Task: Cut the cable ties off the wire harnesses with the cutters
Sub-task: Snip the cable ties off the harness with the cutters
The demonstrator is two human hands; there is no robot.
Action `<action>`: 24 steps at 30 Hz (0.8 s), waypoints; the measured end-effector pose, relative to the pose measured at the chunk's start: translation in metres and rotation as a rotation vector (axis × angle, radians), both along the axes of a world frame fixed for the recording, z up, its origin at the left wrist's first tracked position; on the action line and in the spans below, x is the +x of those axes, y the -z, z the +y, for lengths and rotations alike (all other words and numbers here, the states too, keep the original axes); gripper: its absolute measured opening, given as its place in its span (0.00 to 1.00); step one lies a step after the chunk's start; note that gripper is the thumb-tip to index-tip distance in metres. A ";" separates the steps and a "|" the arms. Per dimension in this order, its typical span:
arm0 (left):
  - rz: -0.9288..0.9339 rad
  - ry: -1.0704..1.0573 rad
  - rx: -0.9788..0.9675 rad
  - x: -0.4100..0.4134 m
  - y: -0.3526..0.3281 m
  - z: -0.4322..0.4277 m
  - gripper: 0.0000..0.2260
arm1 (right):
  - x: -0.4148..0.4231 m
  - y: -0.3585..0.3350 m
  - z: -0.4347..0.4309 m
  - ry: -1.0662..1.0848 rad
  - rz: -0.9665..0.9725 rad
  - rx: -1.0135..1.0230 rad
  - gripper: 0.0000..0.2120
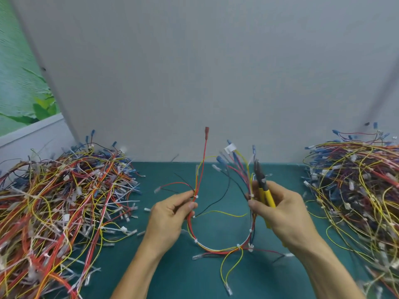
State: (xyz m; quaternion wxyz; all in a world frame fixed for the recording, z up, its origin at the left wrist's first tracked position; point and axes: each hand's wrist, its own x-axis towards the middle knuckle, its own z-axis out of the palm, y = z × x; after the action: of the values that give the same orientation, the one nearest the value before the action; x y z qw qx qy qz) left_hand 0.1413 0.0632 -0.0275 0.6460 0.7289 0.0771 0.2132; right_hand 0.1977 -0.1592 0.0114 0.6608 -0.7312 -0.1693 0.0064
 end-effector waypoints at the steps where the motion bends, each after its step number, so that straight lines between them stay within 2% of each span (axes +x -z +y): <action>1: -0.008 0.007 0.022 0.000 -0.001 -0.001 0.20 | -0.001 0.001 0.001 -0.012 -0.011 -0.016 0.13; 4: -0.013 0.028 0.069 -0.001 -0.003 -0.002 0.26 | -0.002 0.001 0.003 -0.027 -0.015 -0.021 0.13; 7: 0.000 0.029 0.066 -0.001 -0.005 -0.004 0.24 | -0.003 0.001 0.005 0.009 0.025 0.054 0.13; 9: -0.003 0.023 0.014 -0.002 -0.005 -0.004 0.21 | -0.001 0.000 0.005 0.100 0.104 0.177 0.12; 14: -0.003 -0.058 -0.217 0.001 -0.004 0.002 0.13 | 0.013 0.000 -0.009 0.287 0.480 0.605 0.08; 18: 0.039 -0.096 -0.385 0.001 -0.004 0.004 0.11 | 0.020 0.000 -0.018 0.328 0.567 0.746 0.08; 22: 0.046 -0.170 -0.292 -0.001 -0.003 0.005 0.17 | 0.020 -0.003 -0.021 0.318 0.562 0.829 0.09; 24: 0.066 -0.162 -0.185 -0.002 -0.003 0.004 0.15 | 0.020 -0.006 -0.021 0.311 0.547 0.839 0.09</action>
State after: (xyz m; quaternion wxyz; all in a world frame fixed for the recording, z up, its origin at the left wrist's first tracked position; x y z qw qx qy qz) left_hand 0.1395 0.0672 -0.0244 0.6883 0.6640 0.1763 0.2328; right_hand 0.2174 -0.1807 0.0174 0.9101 -0.3916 0.1321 0.0302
